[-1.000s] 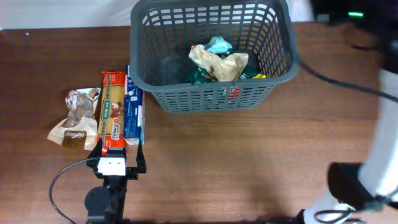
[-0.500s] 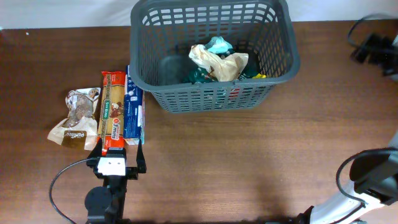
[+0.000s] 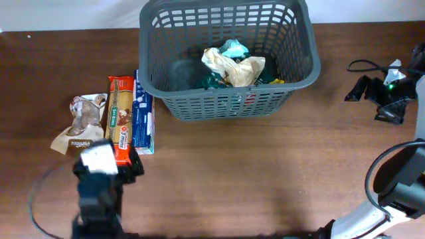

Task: Pack container
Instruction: 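Reach the left gripper to the blue box and grasp it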

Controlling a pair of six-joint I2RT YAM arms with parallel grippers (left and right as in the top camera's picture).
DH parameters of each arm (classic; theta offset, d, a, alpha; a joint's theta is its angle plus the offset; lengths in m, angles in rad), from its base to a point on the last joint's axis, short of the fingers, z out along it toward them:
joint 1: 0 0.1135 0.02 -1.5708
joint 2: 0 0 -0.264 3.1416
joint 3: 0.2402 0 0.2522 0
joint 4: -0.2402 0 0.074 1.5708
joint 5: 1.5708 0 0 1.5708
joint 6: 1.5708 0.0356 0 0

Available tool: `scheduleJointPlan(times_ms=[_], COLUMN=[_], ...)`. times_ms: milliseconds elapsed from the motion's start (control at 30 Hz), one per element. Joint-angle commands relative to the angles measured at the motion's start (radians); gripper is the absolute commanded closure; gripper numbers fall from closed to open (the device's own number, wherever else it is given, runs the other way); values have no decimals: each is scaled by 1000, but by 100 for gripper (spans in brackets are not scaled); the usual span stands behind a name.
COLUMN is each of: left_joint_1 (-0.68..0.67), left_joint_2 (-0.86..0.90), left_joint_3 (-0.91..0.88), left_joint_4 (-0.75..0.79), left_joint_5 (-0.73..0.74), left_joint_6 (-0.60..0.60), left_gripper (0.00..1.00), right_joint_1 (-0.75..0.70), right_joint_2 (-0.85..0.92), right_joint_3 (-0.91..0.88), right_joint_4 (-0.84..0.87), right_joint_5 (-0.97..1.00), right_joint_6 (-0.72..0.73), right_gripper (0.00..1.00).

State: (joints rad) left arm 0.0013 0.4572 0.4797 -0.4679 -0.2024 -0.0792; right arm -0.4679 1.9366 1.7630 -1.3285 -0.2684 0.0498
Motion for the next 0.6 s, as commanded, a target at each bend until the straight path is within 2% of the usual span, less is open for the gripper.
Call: scheduleJointPlan(times_ms=[0,133,300,400,467,500,567], left_joint_1=[60,148,194,193,192,191,182], left_joint_2=[389,765,1067,1156,1186,1199,1238], left_joint_3=[334,760,1186,1302,1313,1313,1312], left_joint_4=[-100,-314,-491,-516,-504,-509,-548], left_joint_5=[11,204,254,315,373,383,381], left_joint_6=[-40,-36,-33,-30,42,62,66], left_gripper=[1,1,1,1,0,9,11], right_joint_1=[3,3,3,3,3,3,3], right_joint_2=[-11,-11,-11,-11,-11,-11,-11], right_joint_3=[-5,-5,-5,-5,-5,-5,-5], right_joint_4=[2,2,2,2,2,2,2], right_joint_5=[-12,-12,-12,-12,-12,-12,-12], right_joint_6=[4,4,4,4,4,4,4], right_gripper=[1,1,1,1,1,1,1])
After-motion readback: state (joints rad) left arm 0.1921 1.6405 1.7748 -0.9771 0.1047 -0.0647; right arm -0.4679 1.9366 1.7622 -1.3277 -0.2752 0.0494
